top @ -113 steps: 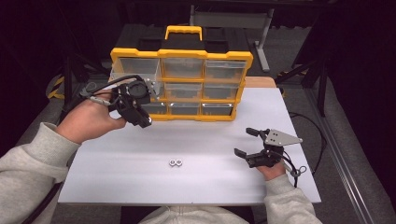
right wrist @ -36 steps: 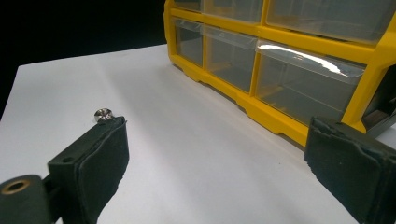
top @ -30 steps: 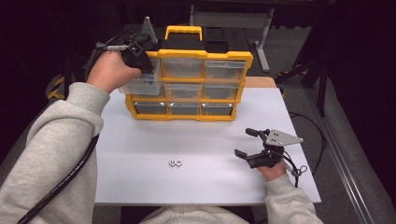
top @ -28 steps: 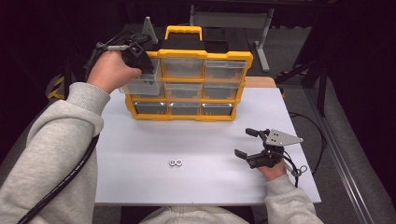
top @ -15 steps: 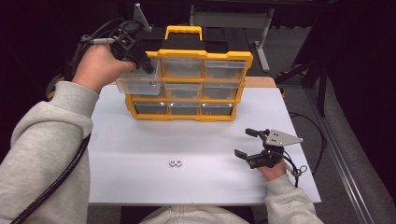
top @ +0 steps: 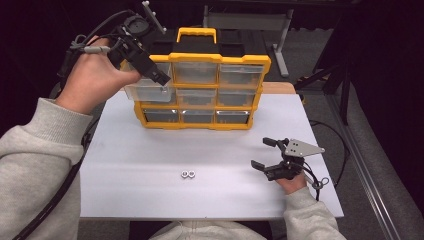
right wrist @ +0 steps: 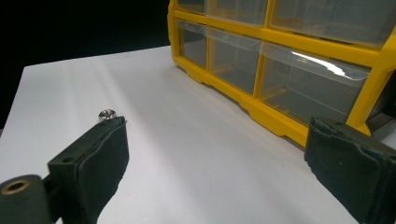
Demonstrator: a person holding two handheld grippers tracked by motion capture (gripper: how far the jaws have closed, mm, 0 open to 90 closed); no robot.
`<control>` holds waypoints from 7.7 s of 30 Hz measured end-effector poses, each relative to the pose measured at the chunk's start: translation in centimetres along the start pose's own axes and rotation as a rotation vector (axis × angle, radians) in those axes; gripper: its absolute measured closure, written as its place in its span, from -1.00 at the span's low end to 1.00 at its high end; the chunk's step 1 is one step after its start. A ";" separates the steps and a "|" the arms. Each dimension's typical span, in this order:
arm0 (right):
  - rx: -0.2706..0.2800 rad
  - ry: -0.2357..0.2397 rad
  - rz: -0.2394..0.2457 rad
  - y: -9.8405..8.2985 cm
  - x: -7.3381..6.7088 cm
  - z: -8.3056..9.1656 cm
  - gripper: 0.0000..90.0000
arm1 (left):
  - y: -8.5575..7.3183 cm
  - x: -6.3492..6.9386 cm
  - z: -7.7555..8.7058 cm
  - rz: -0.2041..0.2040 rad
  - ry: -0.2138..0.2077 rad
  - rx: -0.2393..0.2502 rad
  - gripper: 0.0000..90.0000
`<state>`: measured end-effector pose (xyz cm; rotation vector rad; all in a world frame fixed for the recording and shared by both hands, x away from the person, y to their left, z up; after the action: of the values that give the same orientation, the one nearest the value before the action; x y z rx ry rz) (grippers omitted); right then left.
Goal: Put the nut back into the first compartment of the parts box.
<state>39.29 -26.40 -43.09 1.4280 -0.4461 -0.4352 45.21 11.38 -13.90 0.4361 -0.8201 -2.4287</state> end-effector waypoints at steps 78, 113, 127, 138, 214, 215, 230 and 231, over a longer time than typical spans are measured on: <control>-0.007 0.023 -0.005 -0.2 -0.1 -0.3 -0.84 | -17.1 10.5 -24.9 -0.199 -0.324 -0.343 0.39; 0.010 0.008 0.001 0.1 -0.1 0.0 -0.84 | -8.7 7.8 -12.5 -0.264 -0.270 -0.343 0.55; 0.012 0.008 0.004 0.1 -0.1 0.0 -0.84 | -4.3 6.4 -6.2 -0.285 -0.180 -0.325 0.55; 0.014 0.009 0.005 0.1 -0.1 0.1 -0.84 | -1.4 4.4 -1.8 -0.237 -0.156 -0.276 0.55; 0.004 0.023 0.014 0.0 -0.2 0.0 -0.84 | -1.9 -7.5 -9.9 0.374 -0.052 -0.367 0.54; 0.004 0.023 0.014 0.0 -0.2 0.0 -0.84 | -1.9 -7.5 -9.9 0.374 -0.052 -0.367 0.54; 0.001 0.028 0.014 0.0 -0.2 0.0 -0.84 | -1.4 -7.5 -7.3 0.331 -0.015 -0.281 0.08; 0.002 0.028 0.014 0.0 -0.2 0.0 -0.84 | -1.3 -7.5 -6.9 0.330 -0.006 -0.267 0.03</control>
<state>39.10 -26.27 -43.10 1.4303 -0.4331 -0.4032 53.86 13.41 -19.09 0.1754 -0.5114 -2.1888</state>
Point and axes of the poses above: each handheld gripper's, and its own axes: z roughly backward along the jaws, y roughly out of its top, x roughly to its right, the point moved 3 cm from there along -z, roughly forward along the jaws, and after that the axes turned 10 degrees about x, right-handed, at the moved point
